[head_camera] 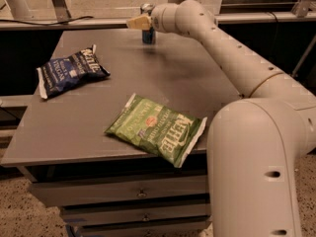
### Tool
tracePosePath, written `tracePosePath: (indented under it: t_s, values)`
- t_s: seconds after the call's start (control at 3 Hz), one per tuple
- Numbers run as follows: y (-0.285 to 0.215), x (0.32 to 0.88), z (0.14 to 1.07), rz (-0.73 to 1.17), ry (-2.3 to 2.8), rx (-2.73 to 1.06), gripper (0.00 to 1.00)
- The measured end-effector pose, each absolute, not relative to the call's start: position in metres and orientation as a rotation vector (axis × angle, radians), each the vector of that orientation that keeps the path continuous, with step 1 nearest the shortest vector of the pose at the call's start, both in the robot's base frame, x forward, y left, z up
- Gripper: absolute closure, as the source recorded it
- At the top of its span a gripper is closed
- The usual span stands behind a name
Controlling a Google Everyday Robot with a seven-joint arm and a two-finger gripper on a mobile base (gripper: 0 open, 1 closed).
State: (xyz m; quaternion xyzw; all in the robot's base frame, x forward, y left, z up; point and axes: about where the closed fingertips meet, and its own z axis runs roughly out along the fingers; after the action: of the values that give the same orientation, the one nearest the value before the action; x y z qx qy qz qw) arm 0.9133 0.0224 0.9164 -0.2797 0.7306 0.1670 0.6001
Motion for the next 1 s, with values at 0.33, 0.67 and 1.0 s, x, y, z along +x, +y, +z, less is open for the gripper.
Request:
tracePosePath:
  t_s: [0.33,0.67,1.0]
  values:
    - [0.015,0.918,0.908,0.381,1.696,-0.630,0.40]
    - [0.005,0.914,0.908,0.374,1.690,-0.612,0.62]
    - [-0.010,0.892,0.922,0.382,1.697,-0.593,0.87]
